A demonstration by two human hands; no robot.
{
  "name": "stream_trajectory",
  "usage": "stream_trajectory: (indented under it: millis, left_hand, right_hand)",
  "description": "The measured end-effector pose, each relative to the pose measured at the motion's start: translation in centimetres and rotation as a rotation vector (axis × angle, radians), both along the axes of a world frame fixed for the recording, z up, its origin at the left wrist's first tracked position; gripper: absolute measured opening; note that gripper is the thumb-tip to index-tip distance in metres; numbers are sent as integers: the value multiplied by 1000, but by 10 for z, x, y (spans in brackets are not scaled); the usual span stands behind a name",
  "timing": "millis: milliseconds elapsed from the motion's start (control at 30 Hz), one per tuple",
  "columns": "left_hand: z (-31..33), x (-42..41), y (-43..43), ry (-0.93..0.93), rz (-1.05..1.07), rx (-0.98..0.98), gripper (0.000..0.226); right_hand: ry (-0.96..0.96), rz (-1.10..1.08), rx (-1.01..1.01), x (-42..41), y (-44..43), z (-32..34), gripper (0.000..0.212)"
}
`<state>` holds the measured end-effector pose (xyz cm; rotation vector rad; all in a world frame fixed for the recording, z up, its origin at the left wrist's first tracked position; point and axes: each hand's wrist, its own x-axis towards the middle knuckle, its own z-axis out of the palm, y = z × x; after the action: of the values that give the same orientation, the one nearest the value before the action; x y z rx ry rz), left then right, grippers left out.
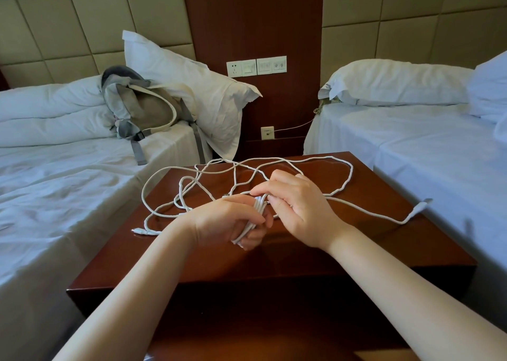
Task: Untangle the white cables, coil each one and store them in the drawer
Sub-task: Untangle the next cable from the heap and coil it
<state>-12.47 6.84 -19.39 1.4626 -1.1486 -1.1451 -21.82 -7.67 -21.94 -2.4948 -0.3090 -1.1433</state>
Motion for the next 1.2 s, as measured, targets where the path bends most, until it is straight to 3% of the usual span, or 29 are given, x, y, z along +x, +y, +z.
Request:
stream_trajectory:
  millis: [267, 400, 667, 833, 900, 1033, 1200]
  left_hand:
    - [2, 7, 4, 184, -133, -43, 12]
    - [4, 7, 3, 190, -140, -64, 15]
    - [0, 4, -6, -92, 69, -148, 19]
    - [1, -1, -15, -164, 277, -149, 25]
    - [4, -6, -17, -228, 332, -122, 39]
    - [7, -12, -21, -205, 532, -138, 56]
    - [6, -15, -22, -290, 692, -259, 41]
  right_hand:
    - [279, 185, 236, -1, 2, 9, 25]
    - [313, 152, 269, -1, 0, 13, 25]
    - [305, -6, 221, 0, -9, 9, 25]
    - [245, -110, 153, -1, -4, 6, 26]
    - [232, -158, 145, 0, -2, 5, 36]
    - [214, -183, 206, 1, -1, 1, 48]
    - [197, -240, 390, 2, -2, 5, 32]
